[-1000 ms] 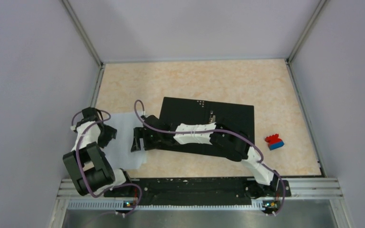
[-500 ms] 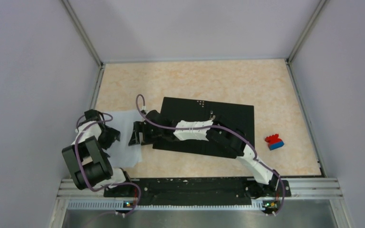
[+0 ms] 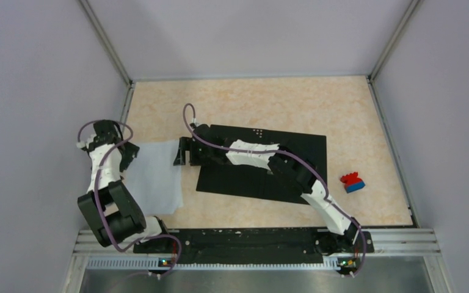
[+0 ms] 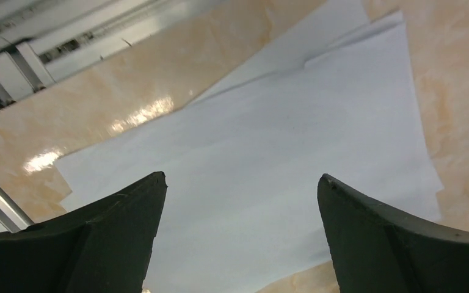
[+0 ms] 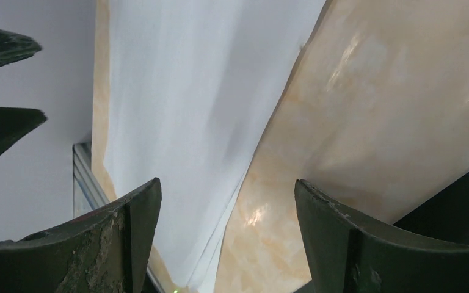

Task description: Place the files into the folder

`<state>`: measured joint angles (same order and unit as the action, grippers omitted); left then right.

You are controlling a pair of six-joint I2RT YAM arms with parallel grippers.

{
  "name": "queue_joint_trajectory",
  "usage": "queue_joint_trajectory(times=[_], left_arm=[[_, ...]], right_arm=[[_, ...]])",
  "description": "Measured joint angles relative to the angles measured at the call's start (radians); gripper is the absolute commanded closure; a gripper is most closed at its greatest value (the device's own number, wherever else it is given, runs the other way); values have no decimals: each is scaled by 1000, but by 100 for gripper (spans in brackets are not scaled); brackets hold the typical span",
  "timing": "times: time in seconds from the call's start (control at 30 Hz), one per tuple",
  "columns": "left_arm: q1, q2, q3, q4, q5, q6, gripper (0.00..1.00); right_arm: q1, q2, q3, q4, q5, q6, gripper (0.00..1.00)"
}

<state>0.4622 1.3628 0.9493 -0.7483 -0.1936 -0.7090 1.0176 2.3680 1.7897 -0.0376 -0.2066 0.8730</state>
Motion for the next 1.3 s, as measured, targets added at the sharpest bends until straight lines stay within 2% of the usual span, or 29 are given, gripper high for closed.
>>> queue_joint_trajectory(times=[0.13, 0.23, 0.57, 0.87, 1.3], left_arm=[[16, 13, 44, 43, -91, 11, 1], [37, 68, 60, 79, -92, 24, 1], [66, 193, -11, 303, 12, 70, 1], [109, 246, -38, 365, 72, 78, 1], [128, 229, -70, 415, 123, 15, 1]], right_arm=[[-24, 39, 66, -20, -5, -26, 20], [-26, 60, 99, -23, -21, -42, 20], [-25, 70, 114, -22, -58, -80, 20], [-25, 70, 95, 19, -72, -92, 20], [-25, 70, 95, 22, -71, -97, 18]])
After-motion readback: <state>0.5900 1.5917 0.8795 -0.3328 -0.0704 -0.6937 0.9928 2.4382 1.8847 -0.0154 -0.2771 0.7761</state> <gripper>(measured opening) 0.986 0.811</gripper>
